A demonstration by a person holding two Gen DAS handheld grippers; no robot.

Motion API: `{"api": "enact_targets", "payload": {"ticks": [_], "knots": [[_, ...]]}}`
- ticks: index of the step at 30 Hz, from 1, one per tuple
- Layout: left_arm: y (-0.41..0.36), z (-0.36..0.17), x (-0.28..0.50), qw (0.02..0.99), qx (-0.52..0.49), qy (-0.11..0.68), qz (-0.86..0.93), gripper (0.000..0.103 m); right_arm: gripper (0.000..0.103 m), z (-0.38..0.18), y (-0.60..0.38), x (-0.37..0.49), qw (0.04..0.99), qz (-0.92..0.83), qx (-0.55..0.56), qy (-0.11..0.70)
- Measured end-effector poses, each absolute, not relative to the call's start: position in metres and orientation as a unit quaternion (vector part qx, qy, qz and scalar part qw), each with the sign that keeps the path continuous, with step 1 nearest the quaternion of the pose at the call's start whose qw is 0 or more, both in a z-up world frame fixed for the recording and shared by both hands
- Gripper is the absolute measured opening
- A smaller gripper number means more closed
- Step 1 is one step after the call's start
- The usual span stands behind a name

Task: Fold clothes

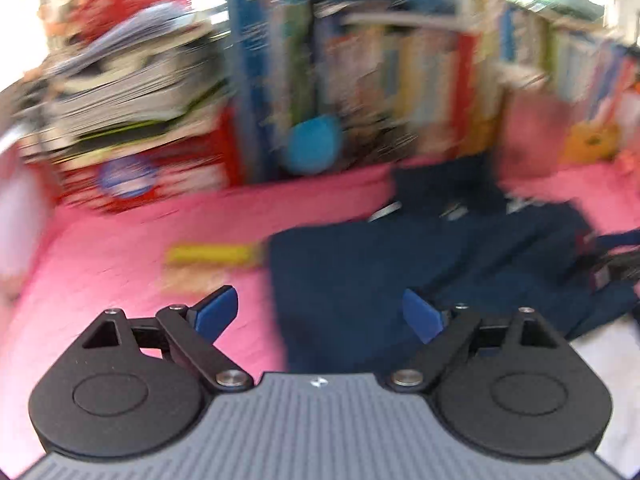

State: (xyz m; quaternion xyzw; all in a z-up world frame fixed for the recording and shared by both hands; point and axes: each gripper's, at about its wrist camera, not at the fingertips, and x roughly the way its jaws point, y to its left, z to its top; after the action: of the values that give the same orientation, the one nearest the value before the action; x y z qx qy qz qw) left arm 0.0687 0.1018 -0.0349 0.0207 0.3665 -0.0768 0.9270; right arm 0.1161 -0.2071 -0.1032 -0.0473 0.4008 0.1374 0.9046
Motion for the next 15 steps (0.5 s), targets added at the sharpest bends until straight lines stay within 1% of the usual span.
{"api": "enact_targets", "payload": {"ticks": [5,8,9,10,11,13,14,15], "knots": [[0.077,-0.087,0.095,0.918,0.079,0.373,-0.108,0.091,0.075,-0.121,-0.167,0.132,0.893,0.216,-0.094,0.383],[0.063,-0.12,0.111,0.91,0.117,0.377,-0.124,0.091,0.083,-0.143,-0.15,0.137,0.875,0.259,-0.152,0.379],[0.059,-0.13,0.116,0.908,0.13,0.378,-0.13,0.093,0.085,-0.151,-0.152,0.136,0.868,0.263,-0.18,0.381],[0.063,-0.133,0.117,0.907,0.131,0.377,-0.133,0.094,0.089,-0.154,-0.159,0.134,0.869,0.267,-0.188,0.372],[0.07,-0.132,0.117,0.908,0.127,0.376,-0.136,0.094,0.091,-0.155,-0.17,0.132,0.873,0.267,-0.187,0.363],[0.085,-0.13,0.116,0.909,0.12,0.372,-0.142,0.098,0.092,-0.154,-0.197,0.133,0.875,0.252,-0.179,0.373],[0.085,-0.126,0.114,0.907,0.115,0.381,-0.137,0.099,0.093,-0.153,-0.21,0.132,0.873,0.246,-0.176,0.382],[0.083,-0.121,0.111,0.903,0.109,0.394,-0.13,0.099,0.099,-0.152,-0.22,0.132,0.874,0.217,-0.189,0.391]]}}
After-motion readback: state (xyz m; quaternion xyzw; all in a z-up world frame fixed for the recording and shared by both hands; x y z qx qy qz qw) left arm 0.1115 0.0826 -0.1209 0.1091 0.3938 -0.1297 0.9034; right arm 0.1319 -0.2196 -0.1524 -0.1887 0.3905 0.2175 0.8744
